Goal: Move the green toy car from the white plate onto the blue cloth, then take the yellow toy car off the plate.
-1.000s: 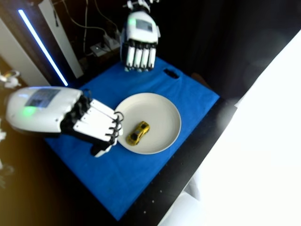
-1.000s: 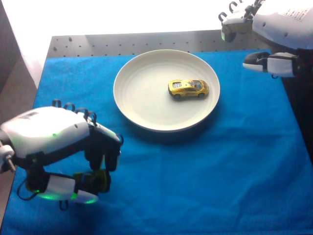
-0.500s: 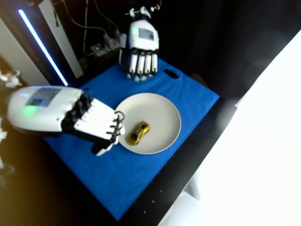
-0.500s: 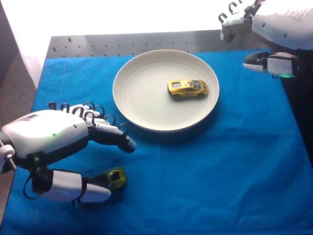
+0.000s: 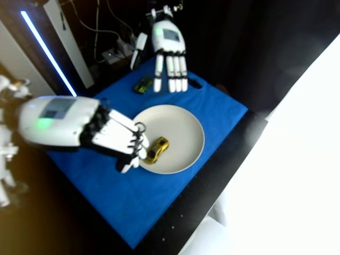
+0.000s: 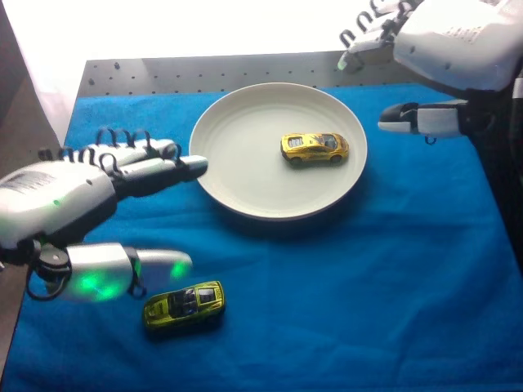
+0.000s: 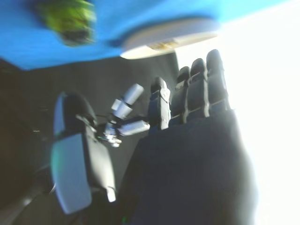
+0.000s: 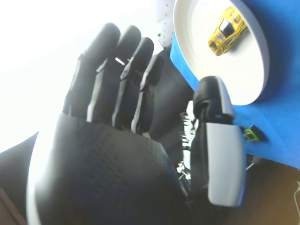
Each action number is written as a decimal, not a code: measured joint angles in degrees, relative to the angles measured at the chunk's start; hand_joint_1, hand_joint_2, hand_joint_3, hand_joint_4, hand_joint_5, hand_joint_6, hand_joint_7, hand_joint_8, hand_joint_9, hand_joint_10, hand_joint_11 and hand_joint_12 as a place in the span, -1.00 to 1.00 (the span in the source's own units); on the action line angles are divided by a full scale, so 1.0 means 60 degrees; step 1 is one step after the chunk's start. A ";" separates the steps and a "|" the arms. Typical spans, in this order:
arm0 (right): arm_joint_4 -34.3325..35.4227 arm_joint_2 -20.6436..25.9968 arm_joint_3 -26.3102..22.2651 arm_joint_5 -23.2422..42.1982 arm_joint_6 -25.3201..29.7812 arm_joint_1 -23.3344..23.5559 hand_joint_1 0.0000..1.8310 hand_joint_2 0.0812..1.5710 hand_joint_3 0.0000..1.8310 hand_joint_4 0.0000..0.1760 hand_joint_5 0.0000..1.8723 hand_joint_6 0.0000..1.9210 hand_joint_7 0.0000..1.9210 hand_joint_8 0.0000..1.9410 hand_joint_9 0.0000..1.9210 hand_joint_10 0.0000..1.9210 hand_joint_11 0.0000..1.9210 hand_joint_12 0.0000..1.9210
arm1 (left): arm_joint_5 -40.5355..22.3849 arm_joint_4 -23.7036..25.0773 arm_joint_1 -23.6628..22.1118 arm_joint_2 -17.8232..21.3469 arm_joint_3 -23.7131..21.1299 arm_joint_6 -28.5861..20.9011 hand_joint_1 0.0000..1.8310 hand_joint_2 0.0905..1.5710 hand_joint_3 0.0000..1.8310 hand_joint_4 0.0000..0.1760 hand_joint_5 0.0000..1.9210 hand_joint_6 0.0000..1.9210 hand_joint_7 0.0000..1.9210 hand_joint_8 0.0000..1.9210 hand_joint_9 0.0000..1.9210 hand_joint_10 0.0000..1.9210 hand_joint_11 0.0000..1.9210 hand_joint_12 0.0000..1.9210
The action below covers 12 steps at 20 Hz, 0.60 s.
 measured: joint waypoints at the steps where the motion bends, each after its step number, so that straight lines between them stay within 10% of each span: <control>1: 0.0007 -0.0149 0.0135 -0.0044 -0.0004 0.0004 -0.03 0.30 -1.00 -1.00 -0.36 -0.63 -0.30 -0.74 -0.55 -0.03 -0.78 0.77 | -0.0208 -0.0149 0.0018 0.0000 -0.0018 0.0051 -0.76 0.51 -0.99 0.83 -0.69 -0.99 -0.85 -0.99 -0.92 -1.00 -1.00 -0.87; 8: 0.0142 -0.1483 0.1173 -0.0954 -0.0007 0.0415 -0.06 0.10 -1.00 -1.00 -0.33 -0.75 -0.28 -0.78 -0.54 -0.07 -0.85 0.79 | -0.0925 -0.0692 0.0237 -0.0022 -0.0015 0.0131 -0.71 0.54 -1.00 0.40 -0.52 -0.99 -0.71 -0.99 -0.78 -0.99 -1.00 -0.41; 10: 0.0153 -0.1727 0.1410 -0.1198 -0.0004 0.0601 -0.09 0.09 -1.00 -1.00 -0.30 -0.84 -0.19 -0.72 -0.45 0.15 -0.67 0.91 | -0.0936 -0.0714 0.0237 -0.0044 -0.0015 0.0138 -0.67 0.55 -1.00 0.56 -0.51 -0.99 -0.70 -1.00 -0.79 -1.00 -1.00 -0.46; 12: 0.0193 -0.2033 0.1810 -0.1464 -0.0007 0.0648 -0.13 0.08 -1.00 -1.00 -0.16 -0.89 -0.32 -0.07 -0.47 0.39 -0.63 1.00 | -0.0951 -0.0732 0.0248 -0.0186 -0.0007 0.0160 -0.64 0.54 -1.00 0.68 -0.48 -0.99 -0.68 -0.99 -0.78 -0.99 -1.00 -0.43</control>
